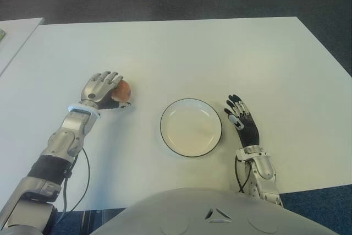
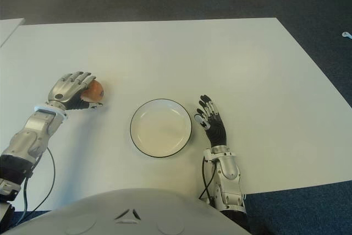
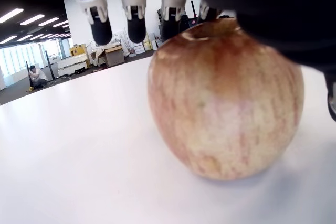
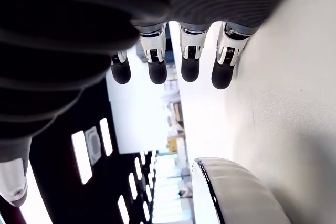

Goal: Put the apples into the plate.

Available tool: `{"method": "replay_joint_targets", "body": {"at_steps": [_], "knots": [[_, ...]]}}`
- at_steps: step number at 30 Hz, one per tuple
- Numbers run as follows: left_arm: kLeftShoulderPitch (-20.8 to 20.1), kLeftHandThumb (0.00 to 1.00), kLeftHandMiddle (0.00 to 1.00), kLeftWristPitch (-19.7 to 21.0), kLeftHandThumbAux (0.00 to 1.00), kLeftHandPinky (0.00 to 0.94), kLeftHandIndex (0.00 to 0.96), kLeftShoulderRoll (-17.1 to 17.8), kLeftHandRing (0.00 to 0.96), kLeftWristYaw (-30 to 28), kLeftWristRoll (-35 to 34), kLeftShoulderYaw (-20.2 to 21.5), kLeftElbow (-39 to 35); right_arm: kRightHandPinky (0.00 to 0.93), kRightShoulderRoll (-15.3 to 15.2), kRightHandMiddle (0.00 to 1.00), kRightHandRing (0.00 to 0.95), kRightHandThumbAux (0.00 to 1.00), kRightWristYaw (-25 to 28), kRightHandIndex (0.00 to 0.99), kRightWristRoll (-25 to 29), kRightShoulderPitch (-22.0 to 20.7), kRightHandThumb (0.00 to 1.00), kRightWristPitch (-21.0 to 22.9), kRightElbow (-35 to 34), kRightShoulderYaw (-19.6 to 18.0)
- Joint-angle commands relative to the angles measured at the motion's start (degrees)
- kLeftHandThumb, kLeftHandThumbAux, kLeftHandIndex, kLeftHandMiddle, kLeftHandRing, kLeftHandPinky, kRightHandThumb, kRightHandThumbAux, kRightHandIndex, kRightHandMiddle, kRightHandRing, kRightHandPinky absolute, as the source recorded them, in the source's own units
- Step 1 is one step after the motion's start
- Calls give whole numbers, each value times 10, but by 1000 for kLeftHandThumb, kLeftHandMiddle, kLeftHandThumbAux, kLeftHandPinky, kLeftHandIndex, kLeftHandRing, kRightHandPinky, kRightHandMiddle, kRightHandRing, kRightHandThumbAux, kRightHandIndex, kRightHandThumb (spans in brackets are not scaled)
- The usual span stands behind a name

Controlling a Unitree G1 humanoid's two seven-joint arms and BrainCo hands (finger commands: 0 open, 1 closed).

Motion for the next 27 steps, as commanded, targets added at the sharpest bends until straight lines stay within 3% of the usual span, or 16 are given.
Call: {"method": "replay_joint_targets", "body": {"at_steps": [1, 27], "knots": [[-8, 299, 0, 6, 317, 0, 0, 6, 0, 8, 3, -16, 24, 0, -4, 0, 0, 540, 2, 0, 2, 18, 119, 25, 27, -4], [-63, 291, 0, 5, 355, 0, 0, -7, 0, 61, -14, -74, 153, 0, -5, 0, 0, 516, 1, 0, 0, 24, 114, 11, 23, -13]]}}
